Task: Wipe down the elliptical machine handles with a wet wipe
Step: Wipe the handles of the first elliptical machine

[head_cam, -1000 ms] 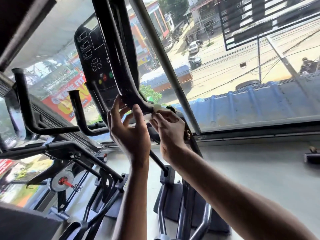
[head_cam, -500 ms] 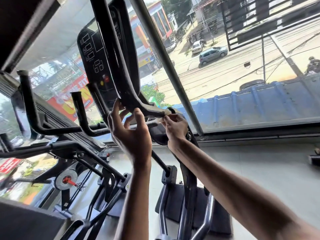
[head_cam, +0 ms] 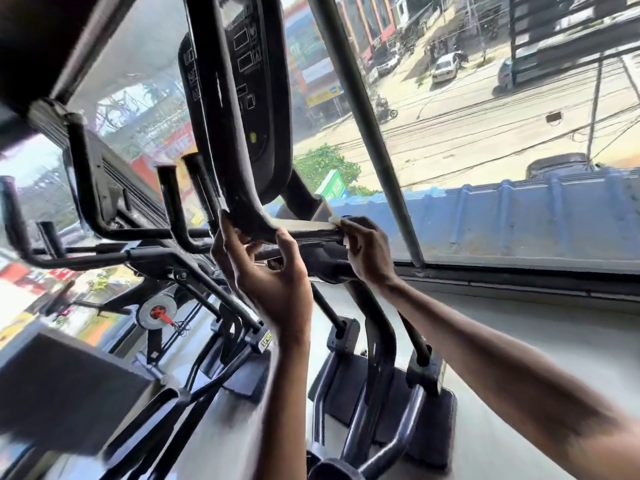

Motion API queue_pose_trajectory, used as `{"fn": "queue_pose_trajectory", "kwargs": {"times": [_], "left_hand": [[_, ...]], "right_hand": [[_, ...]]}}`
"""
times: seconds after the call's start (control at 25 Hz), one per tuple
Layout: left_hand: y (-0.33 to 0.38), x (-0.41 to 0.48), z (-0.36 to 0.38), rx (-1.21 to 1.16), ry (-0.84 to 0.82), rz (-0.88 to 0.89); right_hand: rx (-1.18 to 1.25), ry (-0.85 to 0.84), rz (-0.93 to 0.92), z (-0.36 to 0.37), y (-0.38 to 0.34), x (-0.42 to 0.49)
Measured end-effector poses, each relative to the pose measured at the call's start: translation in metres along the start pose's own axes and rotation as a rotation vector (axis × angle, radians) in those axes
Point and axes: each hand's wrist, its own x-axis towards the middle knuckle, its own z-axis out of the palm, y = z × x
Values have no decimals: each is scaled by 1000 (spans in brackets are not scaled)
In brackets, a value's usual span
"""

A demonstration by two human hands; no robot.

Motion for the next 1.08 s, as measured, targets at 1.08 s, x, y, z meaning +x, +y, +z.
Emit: {"fn": "queue_pose_trajectory", "kwargs": {"times": [1.08], "left_hand": [[28,-15,36,235,180,-101]], "right_hand": [[109,-265,-74,-27,-2,26]]}}
